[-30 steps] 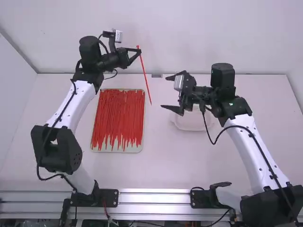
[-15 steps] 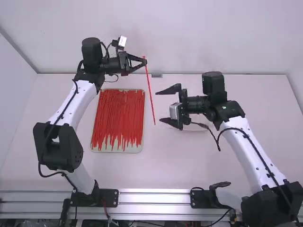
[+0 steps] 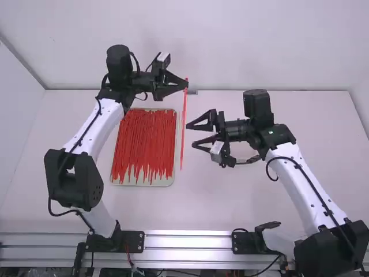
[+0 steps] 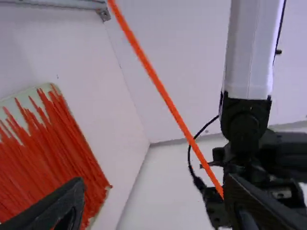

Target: Fasten the cable tie

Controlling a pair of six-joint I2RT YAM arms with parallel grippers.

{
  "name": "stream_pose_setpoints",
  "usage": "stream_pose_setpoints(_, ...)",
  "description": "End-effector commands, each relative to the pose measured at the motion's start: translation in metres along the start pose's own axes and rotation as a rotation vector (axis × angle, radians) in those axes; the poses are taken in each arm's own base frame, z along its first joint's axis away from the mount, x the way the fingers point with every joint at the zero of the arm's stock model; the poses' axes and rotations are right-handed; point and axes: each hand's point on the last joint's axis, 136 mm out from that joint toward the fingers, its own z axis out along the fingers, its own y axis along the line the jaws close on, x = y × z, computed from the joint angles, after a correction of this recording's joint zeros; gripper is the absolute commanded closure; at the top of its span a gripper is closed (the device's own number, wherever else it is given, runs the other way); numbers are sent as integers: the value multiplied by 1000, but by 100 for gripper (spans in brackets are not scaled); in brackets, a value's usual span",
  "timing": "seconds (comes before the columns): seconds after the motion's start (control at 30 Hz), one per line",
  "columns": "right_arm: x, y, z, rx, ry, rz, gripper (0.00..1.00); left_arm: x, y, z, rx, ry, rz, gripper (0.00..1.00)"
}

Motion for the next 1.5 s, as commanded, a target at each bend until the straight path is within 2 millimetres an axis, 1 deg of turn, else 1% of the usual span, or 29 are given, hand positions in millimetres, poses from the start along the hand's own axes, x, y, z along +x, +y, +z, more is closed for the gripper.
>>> stream_pose_setpoints(0.0,-8,-3,-2,14,-21,-107,27,-8,2,0,-11,-56,-49,98)
stream_pose_setpoints(0.1,-10,-3,1,12,-31,-138,34,-18,3,-3,-19,-111,-43,98)
stream_pose_setpoints(0.17,-11,-4,1,16,-35,-140,38,-20,1,-5,-17,-120,-25,98)
stream_pose_setpoints(0.27,-14,-5,1,25,-54,-140,41,-24,2,-6,-21,-141,-29,98)
stream_pose_setpoints(0.3,-15,-6,0,29,-60,-140,45,-25,2,-7,-22,-146,-30,98)
stream_pose_setpoints(0.37,-18,-8,0,38,-75,-143,48,-25,2,-8,-22,-150,-29,98)
stream_pose_setpoints(0.4,-19,-9,-2,48,-84,-147,53,-25,1,-7,-20,-147,-22,98)
stream_pose_setpoints(0.47,-20,-12,-4,60,-95,-155,55,-24,1,-5,-19,-142,-19,98)
stream_pose_setpoints(0.5,-23,-13,-4,68,-109,-157,64,-24,1,-5,-19,-143,-20,98)
stream_pose_setpoints(0.57,-26,-14,-3,74,-125,-164,71,-25,2,-6,-21,-150,-24,98)
stream_pose_setpoints(0.6,-26,-14,-3,75,-128,-164,71,-26,2,-6,-22,-152,-24,98)
stream_pose_setpoints(0.63,-28,-14,-3,76,-135,-163,74,-27,2,-6,-22,-158,-22,98)
stream_pose_setpoints(0.87,-28,-15,-2,77,-139,-164,77,-28,2,-8,-22,-162,-16,98)
stream_pose_setpoints(0.9,-28,-15,-3,77,-138,-164,79,-27,2,-7,-22,-160,-16,98)
stream_pose_setpoints(0.97,-28,-15,-3,78,-135,-163,87,-26,1,-5,-22,-155,-15,98)
stream_pose_setpoints(1.03,-28,-15,-3,78,-137,-164,87,-27,1,-7,-22,-157,-14,98)
stream_pose_setpoints(1.07,-28,-15,-3,77,-138,-164,92,-26,1,-7,-21,-152,-12,98)
stream_pose_setpoints(1.1,-28,-15,-3,77,-139,-164,94,-25,1,-7,-21,-148,-12,98)
stream_pose_setpoints(1.27,-28,-15,-3,78,-136,-165,94,-21,0,-2,-17,-125,-11,98)
stream_pose_setpoints(1.47,-27,-17,-3,82,-134,-182,92,-19,0,-2,-16,-116,-11,98)
